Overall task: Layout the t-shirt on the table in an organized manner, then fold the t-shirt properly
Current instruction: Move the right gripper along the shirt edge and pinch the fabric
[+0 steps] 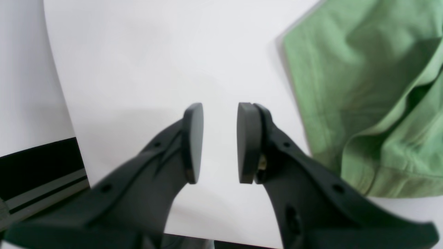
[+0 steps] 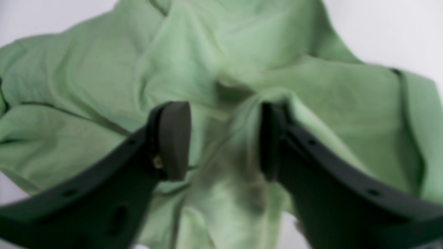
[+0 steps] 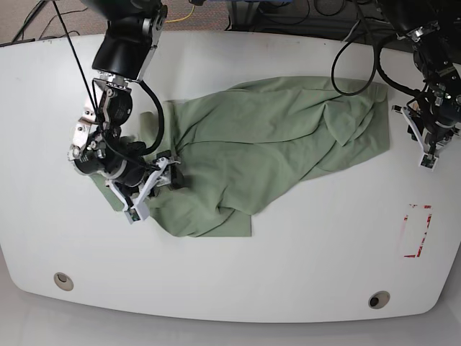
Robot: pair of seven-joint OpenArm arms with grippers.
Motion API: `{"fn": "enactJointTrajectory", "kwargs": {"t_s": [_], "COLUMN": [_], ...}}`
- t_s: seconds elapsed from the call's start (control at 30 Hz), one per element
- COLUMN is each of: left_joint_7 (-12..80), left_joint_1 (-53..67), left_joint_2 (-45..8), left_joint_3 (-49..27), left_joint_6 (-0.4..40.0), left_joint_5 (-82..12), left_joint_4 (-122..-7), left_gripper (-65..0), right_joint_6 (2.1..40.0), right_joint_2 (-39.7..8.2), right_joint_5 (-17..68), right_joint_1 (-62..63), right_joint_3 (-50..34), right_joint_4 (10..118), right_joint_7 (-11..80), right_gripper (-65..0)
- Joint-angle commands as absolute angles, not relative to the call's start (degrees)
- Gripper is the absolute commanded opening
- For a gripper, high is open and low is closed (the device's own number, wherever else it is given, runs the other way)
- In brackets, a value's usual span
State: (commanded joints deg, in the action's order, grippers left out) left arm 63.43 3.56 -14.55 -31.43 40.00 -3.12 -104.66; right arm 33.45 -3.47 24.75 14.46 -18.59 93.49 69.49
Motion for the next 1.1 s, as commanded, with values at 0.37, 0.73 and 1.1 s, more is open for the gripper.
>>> {"fn": "enactJointTrajectory", "kwargs": {"t_s": [0.37,0.73,1.1], "left_joint_7": [63.43,63.43,63.43], "left_joint_1": [3.47,3.3,3.56], "left_joint_2": [-14.55,-14.29,-14.29], "left_joint_3": [-31.43,-31.43,-31.34], "left_joint_6": [40.0,40.0,40.0], "left_joint_5": [-3.12,-3.21,-3.21], "left_joint_4": [-104.75,-104.66,-104.66], "left_gripper": [-49.2,-49.2,-49.2], "right_joint_6": [33.8,34.15,40.0], "right_joint_2": [-7.43,-8.92,-8.92], "right_joint_5": [25.01,25.01,24.75], "right_joint_1": [3.74,-7.43,-9.89], "right_joint_3": [-18.77,-20.79,-25.19], "right_joint_4": [108.09,112.13,105.63], "right_joint_7": [72.31,70.37,68.09], "right_gripper": [-17.4,-17.4,-17.4]}}
